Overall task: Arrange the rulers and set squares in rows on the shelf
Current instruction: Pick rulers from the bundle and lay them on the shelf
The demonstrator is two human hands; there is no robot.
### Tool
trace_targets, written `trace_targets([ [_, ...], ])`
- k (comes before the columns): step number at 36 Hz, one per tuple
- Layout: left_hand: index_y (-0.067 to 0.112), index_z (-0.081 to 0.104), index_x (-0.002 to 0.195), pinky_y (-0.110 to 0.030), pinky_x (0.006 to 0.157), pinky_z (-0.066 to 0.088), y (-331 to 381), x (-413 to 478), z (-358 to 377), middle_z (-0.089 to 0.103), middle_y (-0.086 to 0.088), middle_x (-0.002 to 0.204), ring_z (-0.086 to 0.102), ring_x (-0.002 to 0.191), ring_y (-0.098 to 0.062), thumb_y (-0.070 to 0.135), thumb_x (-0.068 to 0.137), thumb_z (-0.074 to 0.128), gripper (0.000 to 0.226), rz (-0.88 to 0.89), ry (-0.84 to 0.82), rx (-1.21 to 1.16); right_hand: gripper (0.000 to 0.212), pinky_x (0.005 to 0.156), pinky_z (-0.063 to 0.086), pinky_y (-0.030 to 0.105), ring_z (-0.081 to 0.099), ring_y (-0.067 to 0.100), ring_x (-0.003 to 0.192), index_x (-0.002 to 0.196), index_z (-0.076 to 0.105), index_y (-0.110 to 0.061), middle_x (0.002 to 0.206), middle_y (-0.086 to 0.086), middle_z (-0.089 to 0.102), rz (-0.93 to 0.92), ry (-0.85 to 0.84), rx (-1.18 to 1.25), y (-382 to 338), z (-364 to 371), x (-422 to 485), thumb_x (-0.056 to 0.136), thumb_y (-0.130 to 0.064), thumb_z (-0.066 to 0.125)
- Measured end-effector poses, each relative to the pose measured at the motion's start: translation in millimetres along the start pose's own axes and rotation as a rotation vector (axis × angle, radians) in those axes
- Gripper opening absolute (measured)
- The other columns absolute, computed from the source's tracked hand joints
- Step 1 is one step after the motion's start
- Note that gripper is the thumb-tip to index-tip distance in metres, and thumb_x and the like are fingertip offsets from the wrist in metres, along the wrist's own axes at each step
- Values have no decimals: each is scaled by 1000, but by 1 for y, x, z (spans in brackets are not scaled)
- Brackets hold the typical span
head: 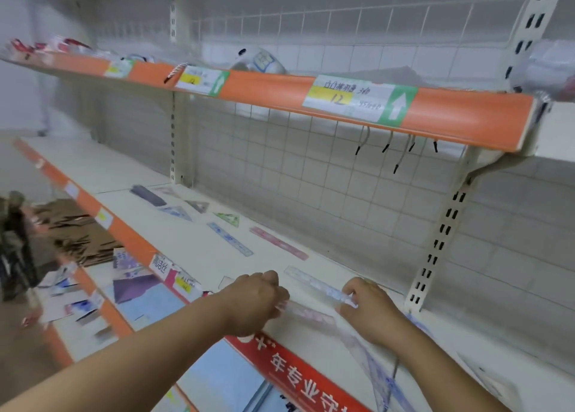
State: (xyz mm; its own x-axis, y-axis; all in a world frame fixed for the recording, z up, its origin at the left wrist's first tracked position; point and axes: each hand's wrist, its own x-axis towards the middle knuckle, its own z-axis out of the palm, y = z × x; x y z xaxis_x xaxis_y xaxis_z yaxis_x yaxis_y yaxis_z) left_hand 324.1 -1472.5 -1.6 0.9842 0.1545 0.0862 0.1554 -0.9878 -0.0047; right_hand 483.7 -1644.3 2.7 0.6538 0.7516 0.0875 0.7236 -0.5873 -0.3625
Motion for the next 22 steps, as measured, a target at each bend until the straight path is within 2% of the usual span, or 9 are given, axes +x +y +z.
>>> trace_targets([
  [4, 16, 51, 129, -38, 90, 44, -28, -19, -6, 46, -7, 118, 50, 105, -26, 27, 99, 46, 32, -30, -3, 20, 22, 72, 36, 24, 47, 14, 93, 106, 51, -18, 108, -1, 48, -22, 5, -3, -34, 7, 10, 92, -35, 54],
  [9, 14, 53, 124, -41, 91, 43, -76, -39, -10, 47, -9, 113, 46, 104, -27, 23, 99, 45, 27, -48, 3, 85, 18, 66, 38, 18, 49, 12, 89, 102, 49, -22, 109, -3, 48, -57, 19, 30, -83, 22, 26, 92, -35, 55],
  [13, 14, 51, 126, -38, 90, 42, -121, -59, -16, 46, -10, 114, 46, 104, -28, 15, 98, 46, 28, -35, -10, 129, 23, 60, 34, 13, 47, 10, 80, 105, 54, -13, 101, -4, 48, -49, 47, 63, -123, 38, 42, 92, -31, 56],
  [17, 14, 50, 129, -36, 87, 40, -169, -79, -19, 46, -11, 117, 45, 104, -28, 16, 99, 44, 30, -36, -6, 150, 22, 67, 38, 21, 50, 12, 88, 106, 54, -15, 104, -4, 50, -13, 56, 103, -166, 56, 54, 92, -31, 56],
  [22, 17, 50, 129, -38, 91, 42, -223, -93, -17, 47, -9, 117, 45, 103, -25, 22, 101, 41, 30, -23, -26, 155, 25, 79, 37, 23, 49, 12, 98, 114, 50, -21, 113, -4, 48, 11, 43, 124, -208, 77, 67, 93, -34, 55],
])
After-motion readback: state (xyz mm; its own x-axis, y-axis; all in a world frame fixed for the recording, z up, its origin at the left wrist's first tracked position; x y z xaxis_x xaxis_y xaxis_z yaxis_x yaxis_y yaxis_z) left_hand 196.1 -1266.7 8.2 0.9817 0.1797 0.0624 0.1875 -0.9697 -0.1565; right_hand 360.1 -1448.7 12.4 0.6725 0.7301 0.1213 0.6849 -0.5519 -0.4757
